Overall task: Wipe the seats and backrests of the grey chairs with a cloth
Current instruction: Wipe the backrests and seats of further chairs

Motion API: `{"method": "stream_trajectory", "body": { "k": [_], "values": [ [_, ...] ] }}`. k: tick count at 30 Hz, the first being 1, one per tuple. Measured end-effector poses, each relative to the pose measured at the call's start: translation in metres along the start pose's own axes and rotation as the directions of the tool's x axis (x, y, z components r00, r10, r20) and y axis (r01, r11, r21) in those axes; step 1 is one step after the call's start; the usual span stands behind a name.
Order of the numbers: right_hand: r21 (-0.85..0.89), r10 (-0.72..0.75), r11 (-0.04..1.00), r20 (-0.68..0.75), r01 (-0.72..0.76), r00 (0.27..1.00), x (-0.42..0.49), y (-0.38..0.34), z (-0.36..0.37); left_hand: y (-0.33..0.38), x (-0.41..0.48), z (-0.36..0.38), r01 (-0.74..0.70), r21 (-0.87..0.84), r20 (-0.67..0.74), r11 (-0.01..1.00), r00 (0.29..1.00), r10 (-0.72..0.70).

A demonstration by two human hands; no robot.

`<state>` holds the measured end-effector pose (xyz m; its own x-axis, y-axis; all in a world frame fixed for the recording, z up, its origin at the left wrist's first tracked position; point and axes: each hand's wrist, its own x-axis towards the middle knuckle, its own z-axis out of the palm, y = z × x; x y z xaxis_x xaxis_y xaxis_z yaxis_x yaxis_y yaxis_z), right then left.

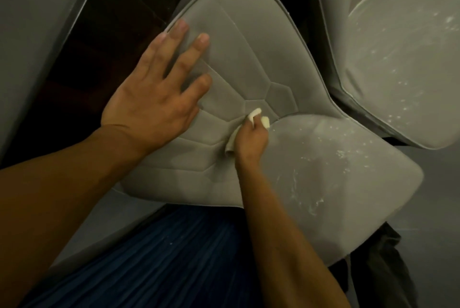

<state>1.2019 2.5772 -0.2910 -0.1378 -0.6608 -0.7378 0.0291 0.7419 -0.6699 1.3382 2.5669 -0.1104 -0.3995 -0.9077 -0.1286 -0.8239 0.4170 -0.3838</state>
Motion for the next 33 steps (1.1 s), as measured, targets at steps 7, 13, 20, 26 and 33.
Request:
{"method": "stream_trajectory", "body": {
  "k": [7,13,20,26,33],
  "values": [
    [-0.031,-0.424,0.904,0.067,0.426,0.903,-0.05,-0.007,0.011,0.0,0.0,-0.001,0.001,0.005,0.015,1.0,1.0,-0.001],
    [-0.165,-0.073,0.984,0.003,0.072,0.997,0.002,0.007,0.006,0.0,0.002,-0.002,0.004,0.02,0.055,1.0,0.998,-0.005],
    [-0.03,-0.439,0.898,0.025,0.44,0.898,-0.042,-0.012,0.009,0.0,0.002,-0.004,-0.003,0.009,0.066,1.0,0.998,0.003],
    [-0.047,0.013,0.999,-0.011,-0.013,1.0,0.02,-0.015,-0.01,0.001,0.002,-0.004,0.008,-0.02,0.05,1.0,0.999,-0.007],
    [0.107,-0.13,0.989,0.298,0.103,0.946,-0.043,-0.007,-0.009,0.0,0.001,-0.003,-0.005,-0.009,0.027,1.0,1.0,0.005]
  ]
}}
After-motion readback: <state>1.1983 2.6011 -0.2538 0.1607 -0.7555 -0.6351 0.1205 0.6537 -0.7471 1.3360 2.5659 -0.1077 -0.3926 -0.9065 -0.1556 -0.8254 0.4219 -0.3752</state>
